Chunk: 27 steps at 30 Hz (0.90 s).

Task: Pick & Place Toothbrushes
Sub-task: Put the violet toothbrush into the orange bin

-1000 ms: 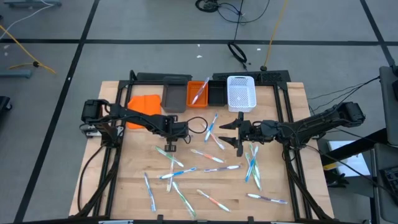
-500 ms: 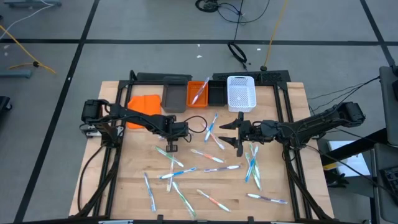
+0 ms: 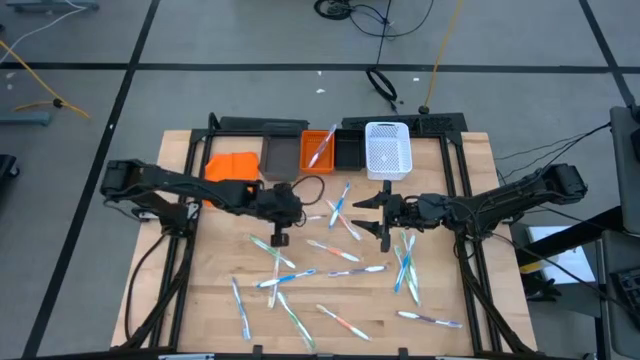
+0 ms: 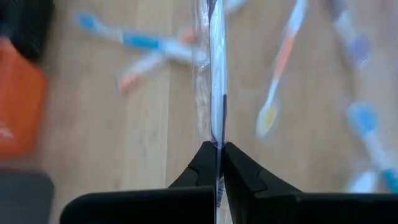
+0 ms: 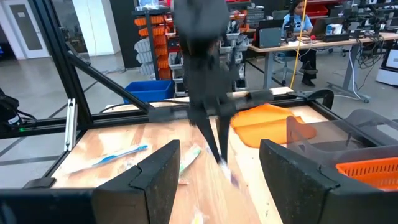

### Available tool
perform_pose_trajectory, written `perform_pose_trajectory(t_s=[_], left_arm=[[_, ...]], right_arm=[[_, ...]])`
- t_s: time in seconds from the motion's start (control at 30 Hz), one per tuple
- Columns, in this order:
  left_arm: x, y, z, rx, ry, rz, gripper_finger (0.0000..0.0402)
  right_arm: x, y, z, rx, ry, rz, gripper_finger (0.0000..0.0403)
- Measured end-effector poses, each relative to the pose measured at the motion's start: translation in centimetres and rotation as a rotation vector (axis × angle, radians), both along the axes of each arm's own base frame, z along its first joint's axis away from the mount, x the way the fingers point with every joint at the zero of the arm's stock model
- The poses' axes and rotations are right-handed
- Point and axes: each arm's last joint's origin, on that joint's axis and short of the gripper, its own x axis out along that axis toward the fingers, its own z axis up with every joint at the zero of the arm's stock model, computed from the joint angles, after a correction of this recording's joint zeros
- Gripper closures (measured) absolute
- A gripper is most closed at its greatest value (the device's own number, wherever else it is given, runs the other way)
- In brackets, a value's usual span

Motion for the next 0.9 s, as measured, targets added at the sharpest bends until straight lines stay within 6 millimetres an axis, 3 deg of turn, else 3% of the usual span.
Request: perform_pose_trajectory(t_s=[0.17,0.3,0.67,0.9], left_arm=[[0.1,-1.0,3.3,-0.017,-0.244,-0.078,0.0399],[0.6,-1.8,4.7,-0.017,-0.388,-0.148,0.0400],[1.7,-2.1,7.3,-0.011,-0.691,-0.148,0.0397],[2.5,-2.0,7.6,0.001,-0.785,-0.122,0.0397]], right_arm=[[0.0,0.0,0.0,0.001,-0.004,0.000,0.0190],[0.0,0.0,0.2,0.003,-0.022,0.000,0.0190],[0.0,0.0,0.6,0.006,-0.067,0.002,0.0190],[0.3,0.1,0.9,-0.019,-0.119,0.002,0.0190]])
